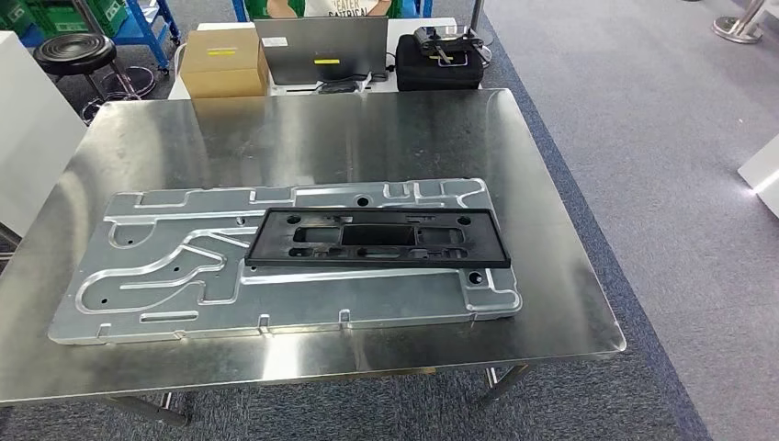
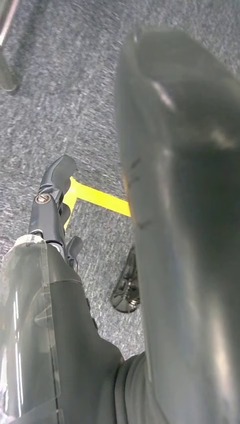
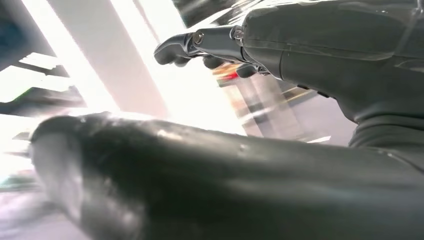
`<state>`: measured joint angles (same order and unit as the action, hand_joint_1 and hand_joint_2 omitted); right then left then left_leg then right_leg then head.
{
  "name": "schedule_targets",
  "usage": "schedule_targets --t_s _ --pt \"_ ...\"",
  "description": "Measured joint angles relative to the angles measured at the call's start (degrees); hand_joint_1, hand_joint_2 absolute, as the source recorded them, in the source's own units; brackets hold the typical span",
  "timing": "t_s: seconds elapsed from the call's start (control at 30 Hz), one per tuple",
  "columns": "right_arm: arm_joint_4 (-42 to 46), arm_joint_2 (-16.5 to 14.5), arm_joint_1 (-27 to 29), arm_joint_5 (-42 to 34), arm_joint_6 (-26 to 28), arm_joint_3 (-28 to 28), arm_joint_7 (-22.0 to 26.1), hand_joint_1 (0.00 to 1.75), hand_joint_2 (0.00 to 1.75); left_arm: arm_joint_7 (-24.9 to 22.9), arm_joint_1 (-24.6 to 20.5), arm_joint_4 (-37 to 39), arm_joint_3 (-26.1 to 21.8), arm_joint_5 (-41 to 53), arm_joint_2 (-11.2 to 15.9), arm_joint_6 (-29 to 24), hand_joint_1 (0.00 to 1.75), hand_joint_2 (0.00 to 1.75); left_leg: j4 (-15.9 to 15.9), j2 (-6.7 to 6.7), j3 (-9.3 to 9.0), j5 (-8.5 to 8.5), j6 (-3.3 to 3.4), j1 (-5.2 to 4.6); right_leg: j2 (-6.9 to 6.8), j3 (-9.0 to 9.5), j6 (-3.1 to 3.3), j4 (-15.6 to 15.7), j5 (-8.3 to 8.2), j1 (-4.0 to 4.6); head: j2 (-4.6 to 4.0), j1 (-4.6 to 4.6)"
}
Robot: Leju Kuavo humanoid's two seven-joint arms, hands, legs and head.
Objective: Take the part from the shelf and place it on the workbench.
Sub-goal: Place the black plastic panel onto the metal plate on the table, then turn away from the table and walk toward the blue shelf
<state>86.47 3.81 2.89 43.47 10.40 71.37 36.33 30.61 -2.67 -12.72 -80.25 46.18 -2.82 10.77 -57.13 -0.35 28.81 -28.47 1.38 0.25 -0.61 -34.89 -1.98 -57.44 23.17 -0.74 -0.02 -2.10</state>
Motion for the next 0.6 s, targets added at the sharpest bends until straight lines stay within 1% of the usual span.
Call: schedule_targets --t_s 0.03,0.07,0.1,0.13,0.17,0.2,0.23,0.27,0.3,0.33,0.37,0.4,0.43,0.47,0.5,0.53,0.57,0.6 --pt "-2.82 0.03 -0.24 3.24 1.76 1.98 -0.46 0.0 0.0 0.01 -0.07 0.0 -0.05 -0.04 -0.07 0.02 0.0 0.0 0.16 0.09 0.36 0.53 0.46 0.07 0.08 -0.36 -0.32 -0.76 1.09 -0.1 0.0 0.01" --pt "-5.8 0.09 -0.52 5.99 3.66 3.81 -0.89 0.0 0.0 0.01 -0.12 0.0 -0.09 -0.06 -0.14 0.04 0.0 0.0 0.32 0.21 0.87 1.11 0.83 0.17 0.16 -1.11 -0.59 -2.67 3.17 -0.18 0.0 0.01" --pt "-8.79 0.15 -0.88 8.35 5.44 5.44 -1.58 0.0 0.0 -0.01 -0.16 0.0 -0.13 -0.07 -0.16 0.06 0.0 0.0 0.32 0.34 1.49 1.61 1.08 0.14 0.24 -2.17 -0.8 -5.74 6.0 -0.23 0.0 0.01" --pt "-11.89 0.23 -1.28 10.76 7.1 6.95 -2.93 0.0 0.0 -0.09 -0.19 0.0 -0.2 -0.07 -0.18 0.1 0.0 0.0 0.3 0.41 2.14 2.09 1.22 0.05 0.28 -3.31 -0.97 -9.5 8.82 -0.27 0.0 0.01" --pt "-15.23 0.28 -1.65 13.53 8.7 8.44 -5.1 0.0 0.0 -0.24 -0.21 0.0 -0.29 -0.07 -0.2 0.15 0.0 0.0 0.26 0.46 2.79 2.6 1.25 -0.04 0.31 -4.11 -1.09 -13.02 10.78 -0.27 0.0 0.01" --pt "-18.52 0.32 -1.95 16.5 10.08 9.73 -7.82 0.0 0.0 -0.45 -0.22 0.0 -0.37 -0.07 -0.23 0.17 0.0 0.0 0.2 0.48 3.47 3.1 1.24 -0.13 0.32 -4.15 -1.11 -15.18 11.49 -0.28 0.0 0.0" --pt "-22.04 0.36 -2.16 19.63 11.33 10.88 -10.81 0.0 0.0 -0.72 -0.21 0.0 -0.45 -0.05 -0.28 0.17 0.0 0.0 0.13 0.49 4.11 3.58 1.19 -0.23 0.33 -3.09 -1.01 -15.21 10.94 -0.27 0.0 0.0" --pt "-25.53 0.44 -2.32 22.52 12.31 11.81 -13.68 0.0 0.0 -1.01 -0.2 0.0 -0.51 -0.02 -0.4 0.09 0.0 0.0 0.07 0.48 4.71 4.04 1.11 -0.31 0.33 -0.87 -0.77 -12.96 9.56 -0.25 0.0 0.0" --pt "-28.81 0.58 -2.46 25.0 12.96 12.5 -16.27 0.0 0.0 -1.29 -0.2 0.0 -0.57 0.05 -0.53 -0.01 0.0 0.0 0.02 0.48 5.2 4.47 0.99 -0.4 0.33 2.29 -0.4 -8.92 8.14 -0.18 0.0 0.0" --pt "-31.98 0.75 -2.67 27.16 13.38 13.06 -18.64 0.0 0.0 -1.58 -0.21 0.0 -0.65 0.17 -0.73 -0.1 0.0 0.0 -0.03 0.5 5.57 4.86 0.79 -0.53 0.32 5.5 0.0 -4.18 7.46 0.0 0.0 0.0" --pt "-34.8 0.92 -2.87 28.79 13.58 13.52 -20.59 0.0 0.0 -1.83 -0.25 0.0 -0.74 0.32 -0.91 -0.18 0.0 0.0 0.04 0.57 5.73 5.25 0.54 -0.6 0.32 7.85 0.34 -0.61 7.01 0.21 0.0 -0.02" --pt "-37.25 1.06 -3.01 29.91 13.69 13.95 -22.05 0.0 0.0 -2.01 -0.3 0.0 -0.86 0.43 -1.03 -0.2 0.0 0.0 0.1 0.65 5.77 5.63 0.25 -0.63 0.33 9.22 0.66 1.71 7.03 0.43 0.0 -0.03" --pt "-39.42 1.2 -3.12 30.62 13.81 14.39 -23.0 0.0 0.0 -2.14 -0.33 0.0 -0.98 0.51 -1.14 -0.21 0.0 0.0 0.22 0.74 5.77 6.04 -0.1 -0.62 0.35 9.49 0.94 2.56 7.06 0.64 0.0 -0.04" --pt "-41.21 1.31 -3.13 30.97 13.93 14.78 -23.46 0.0 0.0 -2.2 -0.33 0.0 -1.09 0.55 -1.17 -0.21 0.0 0.0 0.41 0.79 5.75 6.49 -0.47 -0.59 0.37 9.21 1.27 2.54 6.49 0.67 0.0 -0.05" --pt "-42.75 1.39 -3.15 31.17 14.06 15.12 -23.68 0.0 0.0 -2.23 -0.33 0.0 -1.21 0.55 -1.19 -0.21 0.0 0.0 0.32 0.8 5.88 6.49 -0.82 -0.55 0.32 8.92 1.69 2.79 6.03 0.58 0.0 -0.04" --pt "-44.0 1.47 -3.23 31.28 14.16 15.36 -23.8 0.0 0.0 -2.27 -0.29 0.0 -1.3 0.55 -1.21 -0.21 0.0 0.0 -0.29 0.77 6.26 5.58 -1.15 -0.53 0.25 8.42 2.13 2.89 5.4 0.47 0.0 -0.04" --pt "-45.03 1.48 -3.32 31.34 14.22 15.54 -23.88 0.0 0.0 -2.28 -0.24 0.0 -1.36 0.55 -1.24 -0.21 0.0 0.0 -1.94 0.72 6.92 3.52 -1.44 -0.51 0.18 7.78 2.53 3.03 4.71 0.35 0.0 -0.04" --pt "-45.99 1.48 -3.39 31.36 14.26 15.68 -23.95 0.0 0.0 -2.3 -0.23 0.0 -1.4 0.55 -1.26 -0.21 0.0 0.0 -4.87 0.68 7.86 0.45 -1.67 -0.41 0.11 7.0 2.81 3.03 4.06 0.31 0.0 -0.04"
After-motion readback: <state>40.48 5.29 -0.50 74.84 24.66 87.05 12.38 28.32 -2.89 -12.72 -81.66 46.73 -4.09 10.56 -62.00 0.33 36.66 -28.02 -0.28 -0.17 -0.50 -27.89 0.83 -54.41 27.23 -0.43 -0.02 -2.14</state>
